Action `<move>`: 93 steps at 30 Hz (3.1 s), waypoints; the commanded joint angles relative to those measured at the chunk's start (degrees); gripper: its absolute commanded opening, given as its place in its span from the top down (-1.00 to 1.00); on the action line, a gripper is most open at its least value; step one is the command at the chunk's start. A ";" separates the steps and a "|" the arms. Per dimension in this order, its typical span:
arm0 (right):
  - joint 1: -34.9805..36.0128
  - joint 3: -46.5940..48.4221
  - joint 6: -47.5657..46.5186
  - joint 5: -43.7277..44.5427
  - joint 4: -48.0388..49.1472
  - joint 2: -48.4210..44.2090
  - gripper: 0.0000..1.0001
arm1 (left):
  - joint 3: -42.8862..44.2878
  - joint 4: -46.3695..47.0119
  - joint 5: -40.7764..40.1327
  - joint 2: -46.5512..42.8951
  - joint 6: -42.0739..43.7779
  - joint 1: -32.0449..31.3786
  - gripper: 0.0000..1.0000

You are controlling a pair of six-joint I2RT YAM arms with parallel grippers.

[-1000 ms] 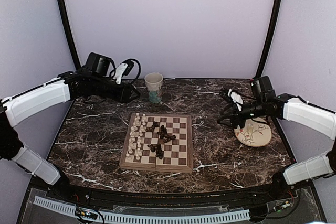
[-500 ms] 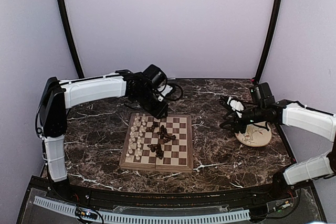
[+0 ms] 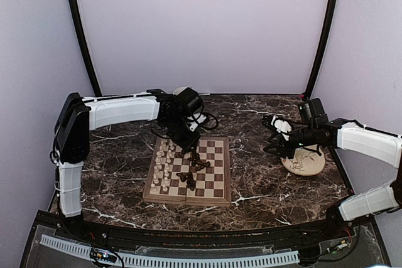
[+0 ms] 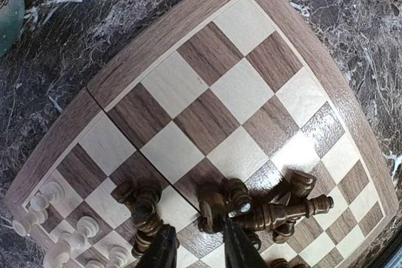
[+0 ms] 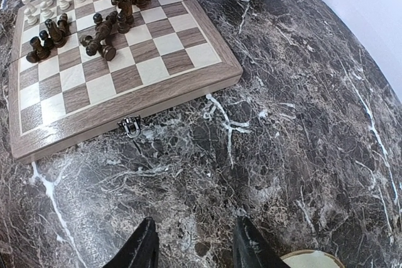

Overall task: Set up the chess pieces on the board
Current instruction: Pick up the knight from the chessboard, then place the knight at b8.

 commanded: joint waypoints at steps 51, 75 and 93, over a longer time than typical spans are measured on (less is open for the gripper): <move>-0.23 0.91 -1.66 2.27 0.83 0.16 0.28 | 16.31 4.95 5.41 13.65 4.84 -4.07 1.00; -0.23 1.00 -1.89 2.28 0.56 1.01 0.27 | 18.81 4.30 1.90 15.93 4.17 -4.83 0.43; -0.20 1.02 -1.99 2.40 0.46 1.34 0.26 | 19.11 4.73 -0.13 16.45 3.17 -4.83 0.37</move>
